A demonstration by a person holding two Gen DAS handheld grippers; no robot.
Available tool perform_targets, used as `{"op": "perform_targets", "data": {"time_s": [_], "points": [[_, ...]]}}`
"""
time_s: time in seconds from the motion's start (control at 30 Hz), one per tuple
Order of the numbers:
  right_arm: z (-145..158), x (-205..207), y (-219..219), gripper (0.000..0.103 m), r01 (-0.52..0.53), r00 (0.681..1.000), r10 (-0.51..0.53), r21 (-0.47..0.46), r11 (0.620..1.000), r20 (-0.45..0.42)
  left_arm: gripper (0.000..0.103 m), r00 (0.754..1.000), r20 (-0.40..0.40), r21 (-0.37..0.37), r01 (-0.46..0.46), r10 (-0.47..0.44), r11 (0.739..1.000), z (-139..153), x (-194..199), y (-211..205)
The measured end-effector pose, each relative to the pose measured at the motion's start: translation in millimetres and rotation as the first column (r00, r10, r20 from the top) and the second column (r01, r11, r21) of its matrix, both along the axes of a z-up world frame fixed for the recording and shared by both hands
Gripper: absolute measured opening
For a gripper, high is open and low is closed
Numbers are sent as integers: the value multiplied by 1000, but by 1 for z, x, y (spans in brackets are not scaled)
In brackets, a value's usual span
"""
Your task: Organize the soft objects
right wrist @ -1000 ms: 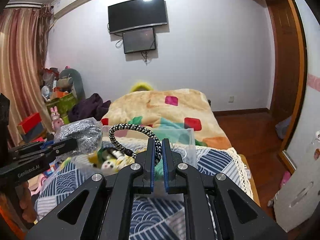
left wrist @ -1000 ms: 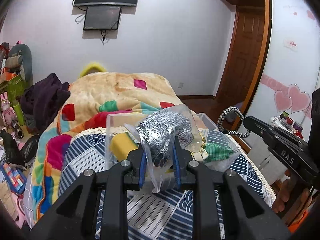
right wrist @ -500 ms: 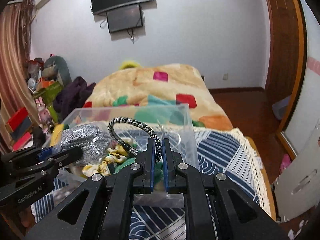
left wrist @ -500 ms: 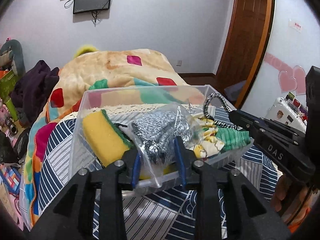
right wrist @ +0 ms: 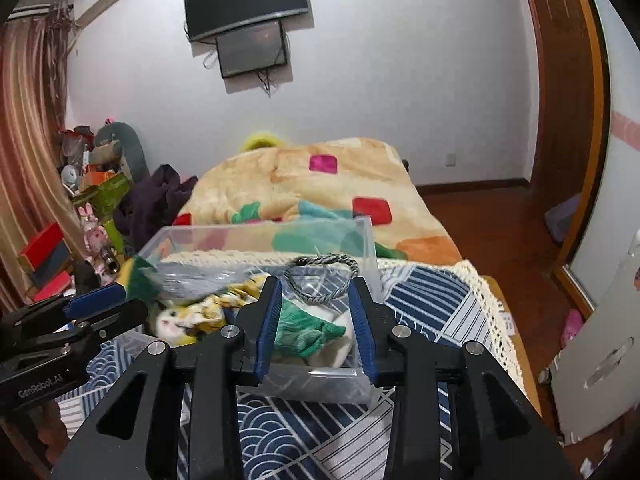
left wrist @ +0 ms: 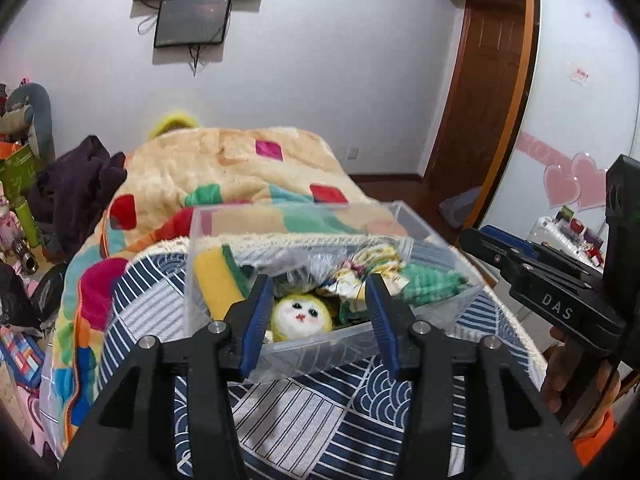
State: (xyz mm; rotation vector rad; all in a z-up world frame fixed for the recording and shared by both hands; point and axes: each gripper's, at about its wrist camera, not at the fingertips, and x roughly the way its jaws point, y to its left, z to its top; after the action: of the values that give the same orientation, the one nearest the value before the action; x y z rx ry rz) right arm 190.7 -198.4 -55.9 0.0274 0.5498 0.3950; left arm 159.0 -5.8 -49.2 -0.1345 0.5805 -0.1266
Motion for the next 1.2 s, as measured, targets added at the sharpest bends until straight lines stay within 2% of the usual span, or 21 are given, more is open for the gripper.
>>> {"op": "perform_targets", "data": {"time_s": [0.27, 0.37, 0.43, 0.6, 0.67, 0.8, 0.87, 0.9, 1.07, 1.2], "points": [[38, -32, -1, 38, -38, 991, 34, 27, 999, 129, 49, 989, 145, 8, -31, 30, 999, 43, -40, 5], [53, -47, -2, 44, -52, 982, 43, 42, 998, 186, 57, 980, 197, 21, -43, 38, 999, 57, -54, 5], [58, -53, -1, 49, -61, 976, 49, 52, 997, 214, 59, 971, 234, 30, -49, 41, 998, 66, -64, 4], [66, -66, 1, 62, -83, 964, 63, 67, 994, 257, 69, 953, 299, 62, -67, 46, 996, 82, -85, -1], [67, -70, 2, 68, -86, 962, 64, 72, 994, 266, 76, 945, 323, 73, -82, 54, 994, 86, -93, -3], [68, -75, 5, 80, -90, 956, 66, 72, 993, 287, 83, 937, 346, 84, -79, 46, 993, 89, -103, -7], [69, -79, 7, 84, -92, 952, 67, 71, 993, 299, 94, 932, 360, 91, -91, 53, 992, 90, -108, -9], [69, -81, 8, 84, -91, 950, 65, 70, 993, 305, 96, 929, 366, 91, -96, 56, 991, 90, -110, -9], [68, -84, 7, 97, -88, 946, 58, 81, 993, 319, 101, 928, 368, 88, -93, 54, 992, 91, -115, -8], [66, -90, 3, 103, -82, 943, 48, 90, 993, 330, 102, 925, 373, 88, -108, 68, 990, 90, -117, -6]]}}
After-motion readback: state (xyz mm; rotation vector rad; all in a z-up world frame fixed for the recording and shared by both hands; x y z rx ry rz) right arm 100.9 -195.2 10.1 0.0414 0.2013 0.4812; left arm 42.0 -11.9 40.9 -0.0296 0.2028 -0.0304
